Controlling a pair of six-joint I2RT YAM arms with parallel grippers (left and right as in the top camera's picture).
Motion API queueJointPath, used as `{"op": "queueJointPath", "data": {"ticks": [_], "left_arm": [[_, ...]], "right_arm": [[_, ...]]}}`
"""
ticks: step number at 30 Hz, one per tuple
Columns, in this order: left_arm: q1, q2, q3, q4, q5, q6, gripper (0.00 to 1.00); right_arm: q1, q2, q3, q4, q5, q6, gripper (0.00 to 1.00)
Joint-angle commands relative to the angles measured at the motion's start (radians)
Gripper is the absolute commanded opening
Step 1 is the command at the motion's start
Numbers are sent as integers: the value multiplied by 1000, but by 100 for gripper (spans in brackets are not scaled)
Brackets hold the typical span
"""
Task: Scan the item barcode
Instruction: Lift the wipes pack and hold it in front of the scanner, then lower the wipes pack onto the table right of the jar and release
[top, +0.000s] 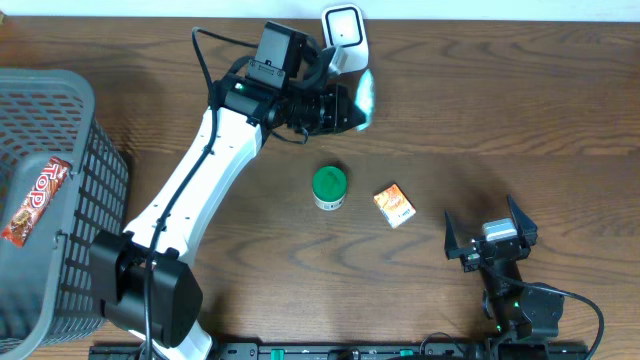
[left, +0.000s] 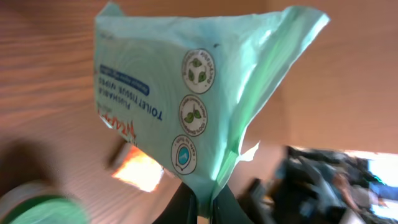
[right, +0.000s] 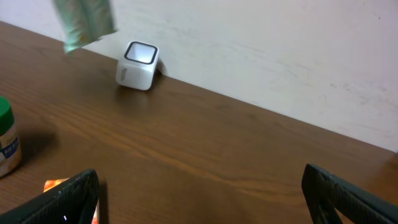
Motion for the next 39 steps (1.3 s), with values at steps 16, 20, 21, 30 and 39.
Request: {"op": "queueJointPath", "data": {"ticks": [16, 20, 21, 30, 39], "left_arm": [[-93, 393, -45, 217, 408, -175, 7], [-124, 444, -45, 242, 425, -177, 7], [-132, 451, -45, 243, 425, -176, 7], [-105, 452, -44, 226, 336, -185, 70], [-39, 278, 22, 92, 51, -191, 84]], "right_arm": [[2, -1, 0, -4, 2, 7, 99], [2, -1, 0, -4, 2, 6, 99], [2, -1, 0, -4, 2, 6, 99], [2, -1, 0, -4, 3, 6, 99], [2, -1, 0, -4, 3, 6, 99]]}}
